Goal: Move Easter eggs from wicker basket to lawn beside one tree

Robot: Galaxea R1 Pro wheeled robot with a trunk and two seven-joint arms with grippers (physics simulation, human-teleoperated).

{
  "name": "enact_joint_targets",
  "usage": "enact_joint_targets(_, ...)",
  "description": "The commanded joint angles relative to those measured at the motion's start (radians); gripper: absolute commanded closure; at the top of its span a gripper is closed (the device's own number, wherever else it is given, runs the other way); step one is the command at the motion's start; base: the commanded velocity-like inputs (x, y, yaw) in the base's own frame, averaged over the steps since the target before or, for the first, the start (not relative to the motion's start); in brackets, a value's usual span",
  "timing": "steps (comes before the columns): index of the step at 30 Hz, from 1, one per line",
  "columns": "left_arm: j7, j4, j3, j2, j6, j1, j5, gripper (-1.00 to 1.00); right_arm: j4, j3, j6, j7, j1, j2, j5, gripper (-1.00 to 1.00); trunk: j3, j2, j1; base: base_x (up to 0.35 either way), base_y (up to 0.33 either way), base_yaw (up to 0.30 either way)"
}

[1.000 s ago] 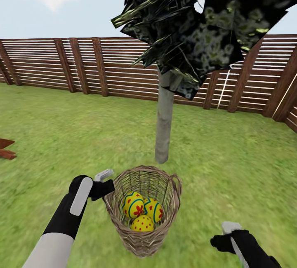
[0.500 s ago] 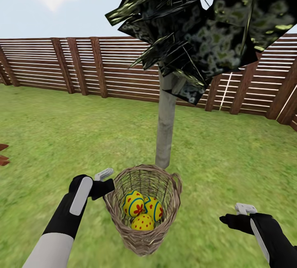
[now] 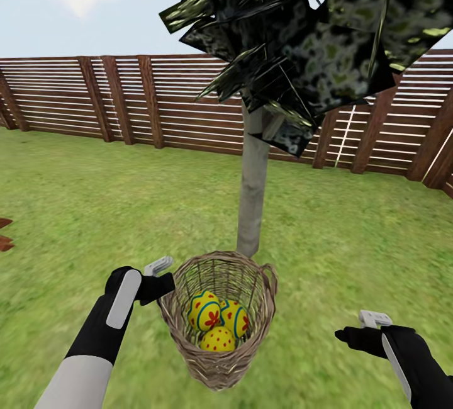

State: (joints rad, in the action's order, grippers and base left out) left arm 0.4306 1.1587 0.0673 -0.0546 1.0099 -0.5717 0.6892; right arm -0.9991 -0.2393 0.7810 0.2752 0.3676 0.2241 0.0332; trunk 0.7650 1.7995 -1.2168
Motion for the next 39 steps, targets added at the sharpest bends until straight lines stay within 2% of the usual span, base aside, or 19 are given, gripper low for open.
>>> enact_joint_targets(1, 0.01, 0.001, 0.003, -0.001, 0.0, -0.001, 0.023, 1.0, -0.001, -0.002, 0.004, 0.006, 0.001, 0.0, 0.004, -1.0, 0.004, 0.008, -0.004, 0.0, 0.0, 0.0)
enact_joint_targets(17, 0.01, -0.016, 0.005, 0.006, -0.007, -0.001, 0.019, 1.0, -0.001, 0.003, 0.004, 0.007, 0.001, -0.002, 0.011, -1.0, 0.054, 0.12, -0.065, 0.0, 0.0, 0.0)
enact_joint_targets(21, 0.01, -0.016, 0.005, 0.005, -0.007, -0.001, 0.021, 1.0, -0.001, 0.002, -0.072, 0.007, 0.001, -0.003, 0.01, -1.0, 0.067, 0.148, -0.08, 0.0, 0.0, 0.0)
enact_joint_targets(33, 0.01, -0.016, 0.002, -0.002, -0.007, -0.001, 0.021, 1.0, -0.008, -0.004, -0.076, 0.008, 0.001, 0.002, 0.008, -1.0, 0.104, 0.232, -0.126, 0.0, 0.0, 0.0)
enact_joint_targets(35, 0.009, -0.016, 0.002, -0.003, -0.007, -0.001, 0.021, 1.0, -0.05, -0.02, -0.071, 0.013, 0.001, 0.016, 0.001, -1.0, 0.111, 0.246, -0.134, 0.0, 0.0, 0.0)
enact_joint_targets(36, 0.01, -0.016, 0.002, -0.003, -0.007, -0.001, 0.021, 1.0, -0.09, -0.048, -0.065, 0.018, 0.001, 0.026, -0.001, -1.0, 0.114, 0.253, -0.138, 0.0, 0.0, 0.0)
enact_joint_targets(37, 0.01, -0.016, 0.002, -0.002, -0.007, -0.001, 0.021, 1.0, -0.13, -0.066, -0.06, 0.052, 0.001, 0.031, -0.001, -1.0, 0.117, 0.26, -0.142, 0.0, 0.0, 0.0)
enact_joint_targets(39, 0.01, -0.016, 0.002, -0.003, -0.007, -0.001, 0.021, 1.0, -0.176, -0.07, -0.058, 0.099, 0.001, 0.068, -0.005, -1.0, 0.123, 0.274, -0.149, 0.0, 0.0, 0.0)
